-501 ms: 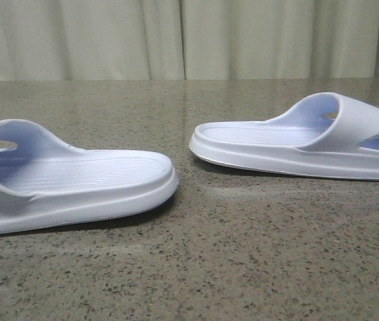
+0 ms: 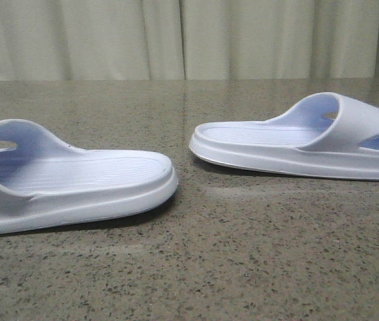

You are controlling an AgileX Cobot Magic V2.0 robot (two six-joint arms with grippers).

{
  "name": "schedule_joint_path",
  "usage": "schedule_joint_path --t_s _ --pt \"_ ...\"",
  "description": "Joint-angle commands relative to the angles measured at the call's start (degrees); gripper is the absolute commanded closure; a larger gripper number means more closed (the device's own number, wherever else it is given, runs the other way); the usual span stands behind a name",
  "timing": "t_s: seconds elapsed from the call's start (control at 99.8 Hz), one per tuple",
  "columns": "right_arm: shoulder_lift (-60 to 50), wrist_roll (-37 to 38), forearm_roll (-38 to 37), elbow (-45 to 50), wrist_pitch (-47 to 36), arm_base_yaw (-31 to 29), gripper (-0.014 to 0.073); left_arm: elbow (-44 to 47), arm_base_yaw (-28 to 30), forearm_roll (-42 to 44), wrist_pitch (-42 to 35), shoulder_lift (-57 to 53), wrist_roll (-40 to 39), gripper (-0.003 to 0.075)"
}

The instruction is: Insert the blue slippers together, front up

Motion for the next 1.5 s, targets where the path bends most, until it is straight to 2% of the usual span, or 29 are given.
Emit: schedule_joint_path --t_s 0.0,0.802,1.233,1.393,1.493 --pt "-1.2 0.1 -0.6 1.2 -4.4 -0.2 0.0696 0.5 -0.3 -0.5 -4.1 -1.6 -0.6 0.0704" --pt "-1.2 0.1 -0.6 1.2 -5.0 -0.2 0.0696 0.5 -0.3 -0.5 -4.1 -1.6 -0.6 0.0704" --pt "-1.2 0.1 -0.6 1.2 -9.5 -0.2 0.0696 0.5 -0.3 -0.6 -5.1 -1.6 -0.6 0.0705" --pt "-1.2 0.1 -0.6 0.8 -9.1 -0.2 0.0696 -0.6 -0.3 -9.4 -6.9 -1.6 -0.6 0.0705" --pt "-1.2 0.1 -0.6 -1.4 -5.5 -0.2 0.0696 -2.4 -0.3 -13.6 -6.0 -1.6 -0.6 0.0705"
